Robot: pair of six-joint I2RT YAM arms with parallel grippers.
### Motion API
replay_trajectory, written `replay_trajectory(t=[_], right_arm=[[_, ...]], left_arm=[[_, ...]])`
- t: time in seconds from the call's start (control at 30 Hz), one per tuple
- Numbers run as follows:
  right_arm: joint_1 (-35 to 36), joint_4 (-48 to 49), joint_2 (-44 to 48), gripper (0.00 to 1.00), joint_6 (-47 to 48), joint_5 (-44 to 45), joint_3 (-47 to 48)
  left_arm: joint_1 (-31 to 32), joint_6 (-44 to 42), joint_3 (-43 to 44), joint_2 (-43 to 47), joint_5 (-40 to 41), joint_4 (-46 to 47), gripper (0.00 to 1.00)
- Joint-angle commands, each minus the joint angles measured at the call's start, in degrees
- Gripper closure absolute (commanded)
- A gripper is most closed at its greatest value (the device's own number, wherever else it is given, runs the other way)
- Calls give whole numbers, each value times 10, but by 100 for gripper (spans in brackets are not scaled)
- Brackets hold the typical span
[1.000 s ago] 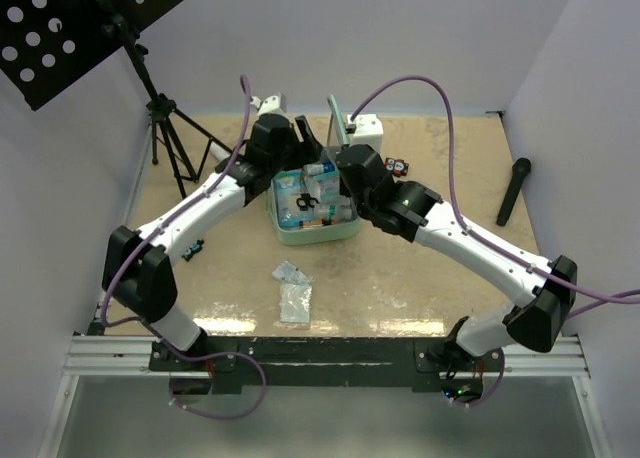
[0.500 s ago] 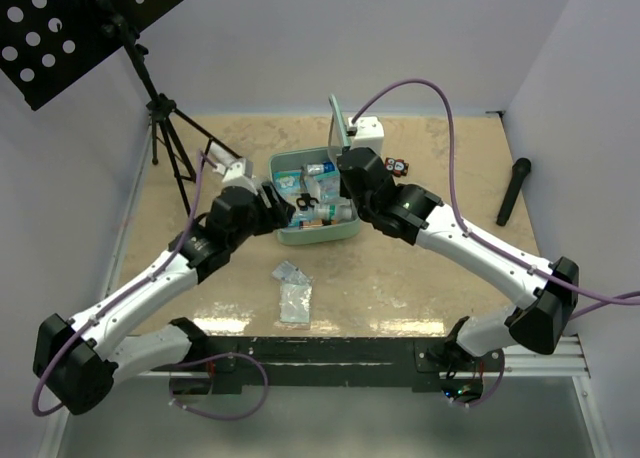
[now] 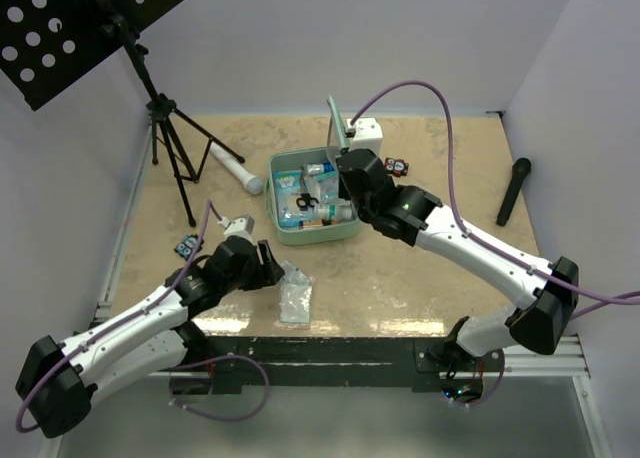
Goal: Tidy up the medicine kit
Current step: Pick up the medical item at the center of the board.
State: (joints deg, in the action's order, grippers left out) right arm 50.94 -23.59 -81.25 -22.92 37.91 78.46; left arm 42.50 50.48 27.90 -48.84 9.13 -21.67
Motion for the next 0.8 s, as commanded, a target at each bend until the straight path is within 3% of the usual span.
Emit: replay_trajectory(t=[0.0,0.17,0.33,0.77], right_arm=[[0,-13,14,100,-6,-9,-13],[0,-13,16,100,-7,-11,-16],[0,-8,18,100,-6,-12,-20],[0,1,22,100,2,-18,-26]], left_arm=[[0,27,-39,46,-44,-8,36],[0,28,-75,106,-88,3,39],[0,17,-101,83,-151,37,43],[0,19,-135,38,-148,84,46]])
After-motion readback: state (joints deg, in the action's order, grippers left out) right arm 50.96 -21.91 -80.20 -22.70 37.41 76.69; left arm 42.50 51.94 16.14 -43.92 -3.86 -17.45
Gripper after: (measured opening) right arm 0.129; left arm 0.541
